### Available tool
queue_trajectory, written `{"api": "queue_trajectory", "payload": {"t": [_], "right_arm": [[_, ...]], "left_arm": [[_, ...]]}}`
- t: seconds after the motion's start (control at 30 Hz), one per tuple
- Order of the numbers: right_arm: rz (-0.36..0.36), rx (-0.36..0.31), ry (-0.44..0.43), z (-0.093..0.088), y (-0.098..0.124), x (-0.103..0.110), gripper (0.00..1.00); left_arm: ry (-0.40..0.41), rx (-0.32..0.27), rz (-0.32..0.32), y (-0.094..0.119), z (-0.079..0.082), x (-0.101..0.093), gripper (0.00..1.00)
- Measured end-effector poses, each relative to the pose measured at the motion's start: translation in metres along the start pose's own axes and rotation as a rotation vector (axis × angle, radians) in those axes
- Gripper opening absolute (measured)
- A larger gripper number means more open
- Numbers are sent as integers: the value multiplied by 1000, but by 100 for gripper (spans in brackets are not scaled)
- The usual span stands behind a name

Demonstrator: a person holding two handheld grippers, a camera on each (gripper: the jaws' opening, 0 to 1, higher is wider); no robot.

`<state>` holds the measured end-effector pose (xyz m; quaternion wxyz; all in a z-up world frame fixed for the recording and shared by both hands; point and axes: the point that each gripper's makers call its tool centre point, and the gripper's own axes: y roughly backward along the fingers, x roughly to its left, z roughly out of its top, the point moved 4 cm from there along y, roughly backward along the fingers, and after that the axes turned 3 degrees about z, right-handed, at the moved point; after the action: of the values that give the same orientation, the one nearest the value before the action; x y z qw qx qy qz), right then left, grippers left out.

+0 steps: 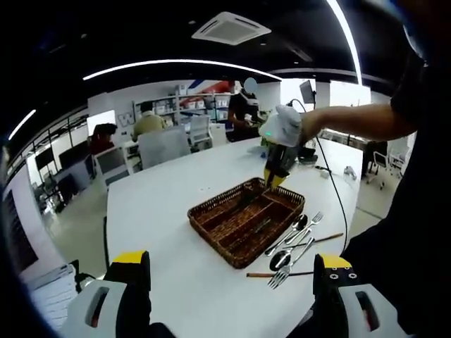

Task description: Arrange the knives, forks, and spoons in their matching storage slots by inserting each utensil handle-first until every utensil is classified and aligned in the correct compartment

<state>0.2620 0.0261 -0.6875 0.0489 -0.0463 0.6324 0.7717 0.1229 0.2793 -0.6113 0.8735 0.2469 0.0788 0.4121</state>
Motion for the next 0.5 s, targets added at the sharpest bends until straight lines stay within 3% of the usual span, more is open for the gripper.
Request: {"api": "queue_trajectory", "payload": {"t": [0.5], "right_arm": [[24,6,-21,-9,-29,13,3]], "left_arm": [[5,8,-1,-2,-4,-2,100]]}}
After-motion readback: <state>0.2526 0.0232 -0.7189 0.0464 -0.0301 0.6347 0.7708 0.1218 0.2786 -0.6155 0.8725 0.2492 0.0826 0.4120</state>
